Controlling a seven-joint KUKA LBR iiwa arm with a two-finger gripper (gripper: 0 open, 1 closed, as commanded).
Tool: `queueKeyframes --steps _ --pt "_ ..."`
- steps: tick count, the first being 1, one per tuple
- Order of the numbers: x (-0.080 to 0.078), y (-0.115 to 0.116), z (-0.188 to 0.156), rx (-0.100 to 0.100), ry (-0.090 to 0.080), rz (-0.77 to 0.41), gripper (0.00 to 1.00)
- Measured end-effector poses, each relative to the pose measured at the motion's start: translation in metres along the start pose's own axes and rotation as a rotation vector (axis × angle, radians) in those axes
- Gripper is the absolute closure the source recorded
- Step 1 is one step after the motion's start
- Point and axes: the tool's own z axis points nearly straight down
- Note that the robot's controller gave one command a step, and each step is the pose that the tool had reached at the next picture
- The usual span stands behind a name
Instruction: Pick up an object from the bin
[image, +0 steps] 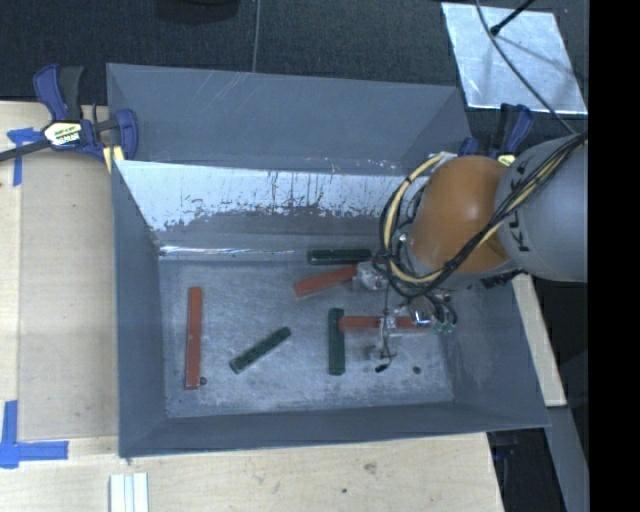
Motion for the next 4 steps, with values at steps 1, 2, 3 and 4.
queueKeyframes --steps 1,2,3,4 --pt "0.0 0.0 -0.004 0.0 -0.003 0.0 1.0" --pt "0.014 -0.051 0.002 0.0 0.0 -0.483 1.0" --pt "0.023 -0.052 -0.142 0.001 -0.004 -0.507 1.0" --pt "0.023 -0.052 -0.141 -0.001 -0.001 -0.505 0.0"
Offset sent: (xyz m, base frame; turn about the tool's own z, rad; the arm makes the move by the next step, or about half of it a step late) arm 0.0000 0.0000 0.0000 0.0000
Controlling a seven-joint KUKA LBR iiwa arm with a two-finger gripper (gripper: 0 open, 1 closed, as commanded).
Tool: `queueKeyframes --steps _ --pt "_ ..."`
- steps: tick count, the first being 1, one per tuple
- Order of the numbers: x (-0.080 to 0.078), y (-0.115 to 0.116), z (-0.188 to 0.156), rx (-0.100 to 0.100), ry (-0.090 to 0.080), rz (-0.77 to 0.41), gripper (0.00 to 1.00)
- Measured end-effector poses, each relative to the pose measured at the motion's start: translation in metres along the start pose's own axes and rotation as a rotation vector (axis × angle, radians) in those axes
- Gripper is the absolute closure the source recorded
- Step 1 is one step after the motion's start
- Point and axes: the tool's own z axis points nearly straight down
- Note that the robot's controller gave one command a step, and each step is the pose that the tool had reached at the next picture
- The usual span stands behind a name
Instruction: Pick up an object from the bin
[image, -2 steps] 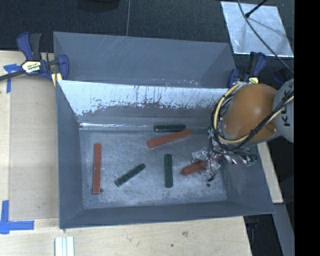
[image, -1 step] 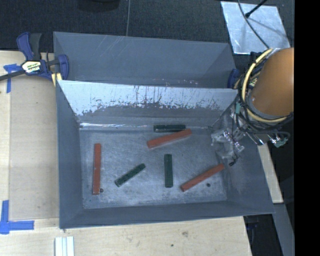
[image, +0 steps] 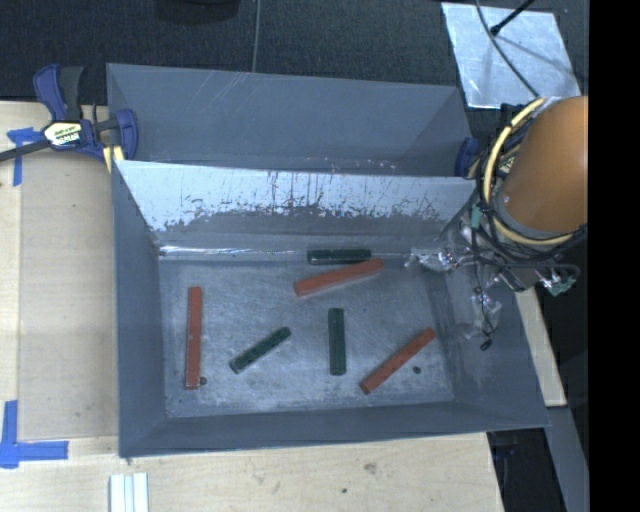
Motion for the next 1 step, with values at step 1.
queueKeyframes --steps 1 --pt "0.0167 0.0244 0.1473 -0.006 0.006 -0.166 0.0"
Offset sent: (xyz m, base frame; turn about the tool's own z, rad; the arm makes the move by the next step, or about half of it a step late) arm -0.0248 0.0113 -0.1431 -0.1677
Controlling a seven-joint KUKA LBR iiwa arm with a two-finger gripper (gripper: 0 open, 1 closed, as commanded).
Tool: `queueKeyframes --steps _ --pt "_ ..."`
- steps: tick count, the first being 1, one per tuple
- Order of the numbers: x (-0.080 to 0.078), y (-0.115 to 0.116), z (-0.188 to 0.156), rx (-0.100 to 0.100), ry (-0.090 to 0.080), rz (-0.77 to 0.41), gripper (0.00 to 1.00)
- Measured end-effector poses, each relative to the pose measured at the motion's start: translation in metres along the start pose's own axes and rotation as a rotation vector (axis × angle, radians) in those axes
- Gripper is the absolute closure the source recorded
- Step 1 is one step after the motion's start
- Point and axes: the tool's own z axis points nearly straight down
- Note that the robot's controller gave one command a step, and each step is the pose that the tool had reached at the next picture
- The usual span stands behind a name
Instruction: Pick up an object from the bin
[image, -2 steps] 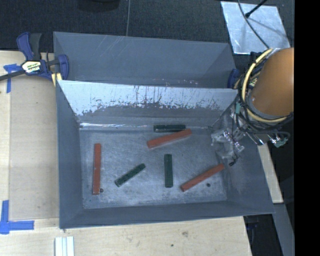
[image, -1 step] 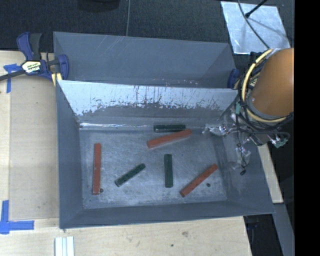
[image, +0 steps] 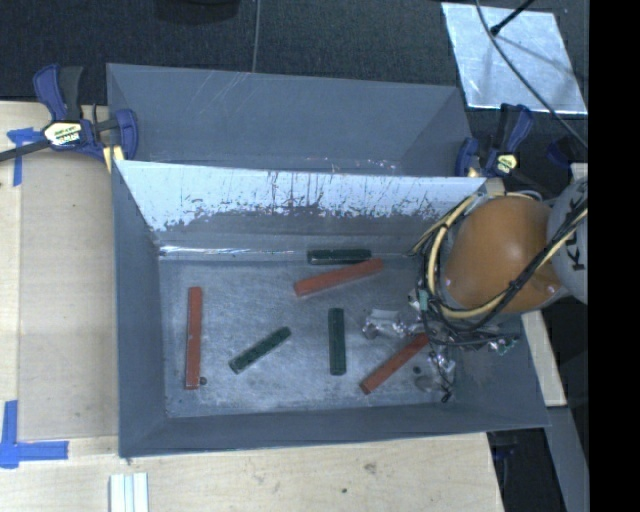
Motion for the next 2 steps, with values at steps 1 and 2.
queueKeyframes --steps 1,2 --pt "-0.002 -0.002 -0.005 0.007 -0.006 0.0 1.0" --pt "0.01 -0.017 -0.156 0.015 -0.01 0.094 1.0"
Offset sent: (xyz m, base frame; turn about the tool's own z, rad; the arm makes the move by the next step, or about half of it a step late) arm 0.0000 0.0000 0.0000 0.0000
